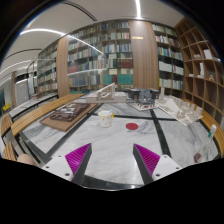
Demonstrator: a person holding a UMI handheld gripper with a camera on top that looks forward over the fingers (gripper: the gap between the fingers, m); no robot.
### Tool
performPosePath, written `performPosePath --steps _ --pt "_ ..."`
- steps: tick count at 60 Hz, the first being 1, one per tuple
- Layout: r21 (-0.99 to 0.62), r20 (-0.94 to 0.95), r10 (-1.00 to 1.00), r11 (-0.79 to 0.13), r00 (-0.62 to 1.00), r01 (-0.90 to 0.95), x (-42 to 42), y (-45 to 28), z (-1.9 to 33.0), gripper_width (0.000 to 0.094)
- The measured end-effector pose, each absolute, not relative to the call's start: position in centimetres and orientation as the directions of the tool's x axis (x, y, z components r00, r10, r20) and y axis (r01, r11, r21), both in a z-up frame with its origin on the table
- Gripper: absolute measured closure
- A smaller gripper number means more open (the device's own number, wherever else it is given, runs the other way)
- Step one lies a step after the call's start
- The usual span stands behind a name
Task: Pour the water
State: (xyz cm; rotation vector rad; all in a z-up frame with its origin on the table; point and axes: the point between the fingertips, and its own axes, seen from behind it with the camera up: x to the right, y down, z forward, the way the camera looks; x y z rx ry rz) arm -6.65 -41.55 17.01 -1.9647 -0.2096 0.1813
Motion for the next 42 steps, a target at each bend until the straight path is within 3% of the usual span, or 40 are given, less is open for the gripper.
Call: performPosePath --steps 11,26,42 --pt "-0.909 -0.023 0.156 -0.414 0.987 0.044 -1.4 -41.6 14.1 0.0079" --pt "-0.886 0.038 -0.025 -0.464 0.999 0.022 13.9 -44.7 8.9 0.0079" --pt "-0.912 0.057 -0.232 -0.409 0.971 -0.044 31.0 -43.1 7.3 0.0078"
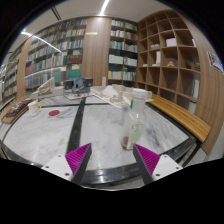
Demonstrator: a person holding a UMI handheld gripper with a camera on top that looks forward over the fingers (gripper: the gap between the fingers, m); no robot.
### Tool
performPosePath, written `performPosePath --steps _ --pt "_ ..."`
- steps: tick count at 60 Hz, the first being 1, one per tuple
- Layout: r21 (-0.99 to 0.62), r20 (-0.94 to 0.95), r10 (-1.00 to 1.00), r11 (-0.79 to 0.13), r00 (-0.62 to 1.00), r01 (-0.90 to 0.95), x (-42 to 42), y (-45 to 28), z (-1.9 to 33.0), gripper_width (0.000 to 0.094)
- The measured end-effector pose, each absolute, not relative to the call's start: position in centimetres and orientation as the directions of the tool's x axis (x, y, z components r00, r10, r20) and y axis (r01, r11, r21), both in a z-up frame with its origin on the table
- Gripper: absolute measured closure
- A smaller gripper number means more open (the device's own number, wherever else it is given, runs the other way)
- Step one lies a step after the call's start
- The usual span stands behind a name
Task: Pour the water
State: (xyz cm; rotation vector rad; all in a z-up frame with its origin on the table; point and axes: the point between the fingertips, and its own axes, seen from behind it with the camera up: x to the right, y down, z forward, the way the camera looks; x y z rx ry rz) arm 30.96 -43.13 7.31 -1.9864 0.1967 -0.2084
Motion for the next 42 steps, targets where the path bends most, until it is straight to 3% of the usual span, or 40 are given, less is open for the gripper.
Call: performPosePath --steps 17,22,26,38,42 --pt "-0.956 0.050 -0.296 -0.290 0.954 -0.040 39.9 -34.7 8.8 0.0098" --pt "-0.959 0.040 -0.295 -0.279 0.955 -0.046 40.6 -32.3 8.4 0.0198" --pt "-0.959 0.045 -0.317 -0.279 0.947 -0.048 41.2 -31.5 8.0 0.0388" --pt "-0.961 0.054 -0.342 -0.272 0.938 -0.043 41.1 -31.0 8.2 0.0525" --pt "-0.957 0.086 -0.366 -0.288 0.927 -0.025 41.4 -30.7 8.3 0.0526"
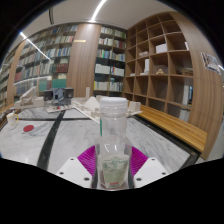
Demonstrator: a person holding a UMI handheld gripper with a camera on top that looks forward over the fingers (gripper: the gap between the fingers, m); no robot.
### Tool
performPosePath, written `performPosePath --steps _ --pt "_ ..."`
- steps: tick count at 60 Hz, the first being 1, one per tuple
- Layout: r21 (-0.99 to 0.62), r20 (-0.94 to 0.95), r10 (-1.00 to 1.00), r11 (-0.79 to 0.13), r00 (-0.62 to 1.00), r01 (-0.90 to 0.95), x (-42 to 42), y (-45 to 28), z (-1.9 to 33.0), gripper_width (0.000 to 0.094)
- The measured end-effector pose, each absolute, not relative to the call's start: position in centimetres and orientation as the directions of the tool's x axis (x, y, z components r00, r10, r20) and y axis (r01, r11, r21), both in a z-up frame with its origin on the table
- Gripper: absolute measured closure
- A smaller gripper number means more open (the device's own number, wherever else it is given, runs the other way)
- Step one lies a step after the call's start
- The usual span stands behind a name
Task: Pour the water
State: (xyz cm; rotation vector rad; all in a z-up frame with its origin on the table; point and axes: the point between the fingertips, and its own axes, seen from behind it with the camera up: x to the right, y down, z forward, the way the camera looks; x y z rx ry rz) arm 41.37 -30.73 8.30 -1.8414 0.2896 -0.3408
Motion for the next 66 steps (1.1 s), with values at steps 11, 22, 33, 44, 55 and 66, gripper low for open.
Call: performPosePath --steps 11,22,33,44,55,66 --pt "-0.949 0.219 -0.479 -0.308 0.850 0.071 42.0 -29.2 13.3 0.0526" --pt "-0.849 0.529 -0.513 -0.312 0.677 0.427 37.5 -22.2 26.2 0.0526" --pt "-0.515 0.817 -0.441 -0.269 0.371 0.814 22.9 -11.0 36.2 0.0530" --pt "0.025 0.936 -0.340 -0.203 -0.094 0.979 5.1 -2.3 37.7 0.0530" --pt "0.499 0.821 -0.267 -0.094 -0.505 0.861 -7.3 2.6 30.4 0.0532" --pt "0.697 0.698 -0.226 -0.001 -0.679 0.717 -13.4 3.8 22.9 0.0529"
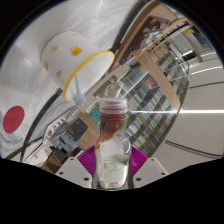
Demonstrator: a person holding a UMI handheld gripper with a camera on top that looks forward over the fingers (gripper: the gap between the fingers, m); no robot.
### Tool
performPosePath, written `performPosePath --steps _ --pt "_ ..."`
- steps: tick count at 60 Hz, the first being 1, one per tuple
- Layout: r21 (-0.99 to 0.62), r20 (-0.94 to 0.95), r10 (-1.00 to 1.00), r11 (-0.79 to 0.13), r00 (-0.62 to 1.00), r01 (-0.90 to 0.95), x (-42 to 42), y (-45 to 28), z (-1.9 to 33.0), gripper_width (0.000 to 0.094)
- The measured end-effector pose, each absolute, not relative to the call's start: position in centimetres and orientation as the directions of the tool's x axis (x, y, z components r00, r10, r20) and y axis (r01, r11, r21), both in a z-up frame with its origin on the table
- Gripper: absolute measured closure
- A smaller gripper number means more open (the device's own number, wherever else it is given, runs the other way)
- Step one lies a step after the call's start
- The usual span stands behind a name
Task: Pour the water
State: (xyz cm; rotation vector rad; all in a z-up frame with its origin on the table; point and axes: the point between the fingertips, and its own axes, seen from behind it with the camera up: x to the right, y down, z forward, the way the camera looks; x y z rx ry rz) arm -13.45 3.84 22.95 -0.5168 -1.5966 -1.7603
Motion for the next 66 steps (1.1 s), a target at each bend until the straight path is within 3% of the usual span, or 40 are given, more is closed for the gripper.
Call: performPosePath --steps 8,16,20,25,32,39,45,48,53,64,66 --pt "0.718 0.684 -0.224 0.042 -0.694 0.695 -14.7 3.6 20.8 0.0531" --pt "0.541 0.824 -0.256 0.089 -0.506 0.836 -15.0 2.6 24.0 0.0531" --pt "0.324 0.925 -0.252 0.136 -0.283 0.936 -14.9 1.8 27.1 0.0529" --pt "-0.057 0.975 -0.204 0.171 0.092 0.984 -13.8 0.9 31.0 0.0528" --pt "-0.614 0.775 -0.076 0.147 0.627 0.776 -10.6 0.3 33.4 0.0527" --pt "-0.914 0.406 0.053 0.035 0.912 0.405 -7.9 0.8 29.8 0.0529" --pt "-0.983 0.132 0.095 -0.113 0.987 0.143 -5.4 1.1 23.3 0.0529" --pt "-0.982 0.088 0.074 -0.161 0.993 0.099 -7.1 1.8 19.2 0.0528" --pt "-0.973 0.044 0.068 -0.222 0.997 0.058 -2.7 1.4 15.9 0.0528" --pt "-0.944 0.060 0.038 -0.321 0.997 0.069 -2.4 1.6 7.4 0.0522" --pt "-0.964 0.065 0.039 -0.256 0.997 0.073 -2.5 1.8 8.0 0.0515"
